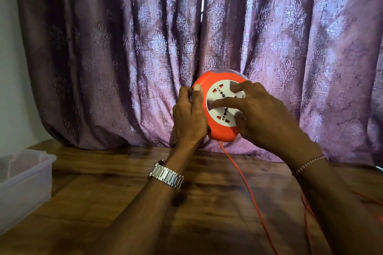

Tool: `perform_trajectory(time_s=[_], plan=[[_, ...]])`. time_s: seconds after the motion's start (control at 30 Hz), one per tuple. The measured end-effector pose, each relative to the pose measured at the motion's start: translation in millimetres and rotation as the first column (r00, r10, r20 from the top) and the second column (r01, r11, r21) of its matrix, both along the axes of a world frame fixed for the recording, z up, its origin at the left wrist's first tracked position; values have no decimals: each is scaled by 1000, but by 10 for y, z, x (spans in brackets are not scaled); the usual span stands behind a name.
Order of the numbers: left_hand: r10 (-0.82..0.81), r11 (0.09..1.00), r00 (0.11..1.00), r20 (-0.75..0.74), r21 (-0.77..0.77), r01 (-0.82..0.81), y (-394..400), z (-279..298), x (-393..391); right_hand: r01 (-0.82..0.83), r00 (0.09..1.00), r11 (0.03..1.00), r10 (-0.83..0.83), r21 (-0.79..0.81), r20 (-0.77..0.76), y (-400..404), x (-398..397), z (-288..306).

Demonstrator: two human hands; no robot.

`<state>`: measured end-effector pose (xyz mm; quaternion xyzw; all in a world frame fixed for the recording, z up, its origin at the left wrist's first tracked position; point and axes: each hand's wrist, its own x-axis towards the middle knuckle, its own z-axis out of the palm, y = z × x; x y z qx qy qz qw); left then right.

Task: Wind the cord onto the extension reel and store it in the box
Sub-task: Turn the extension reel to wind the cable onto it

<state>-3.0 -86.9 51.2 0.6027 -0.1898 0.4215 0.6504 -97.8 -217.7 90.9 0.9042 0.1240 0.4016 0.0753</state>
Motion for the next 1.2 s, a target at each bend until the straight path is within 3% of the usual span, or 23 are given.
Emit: perform_trajectory(time_s=[0.17, 0.37, 0.57, 0.73, 0.8, 0.87, 0.97, 1.2], plan=[[-9, 1000, 1000, 5, 17, 8, -16, -2, -6, 32, 994, 999, -37, 42, 103, -1, 20, -50], [18, 999, 999, 36, 38, -20, -31, -9, -32, -57, 981, 932, -14, 359, 192, 9, 111, -108], [11, 999, 999, 38, 43, -13, -47, -10, -57, -62, 964, 884, -67, 463, 259, -16, 267, -144], [8, 1000, 999, 42, 25, -9, -26, -4, -28, -37, 951, 955, -57, 295, 304, -11, 163, -88], [-8, 1000, 999, 32, 16, 8, -20, -9, -16, -122, 979, 971, 84, 203, 186, -63, 133, -51], [-2, 1000, 1000, 24, 10, 1, -17, -6, -12, -169, 984, 975, 174, 147, -25, -109, 111, -16], [-8, 1000, 1000, 13, 3, 8, -10, 1, -6, -108, 970, 990, 125, 94, -208, -95, 88, 10], [-22, 1000, 999, 36, 5, 22, -20, 0, -26, -20, 1000, 999, 20, 26, -21, -74, 62, -28]])
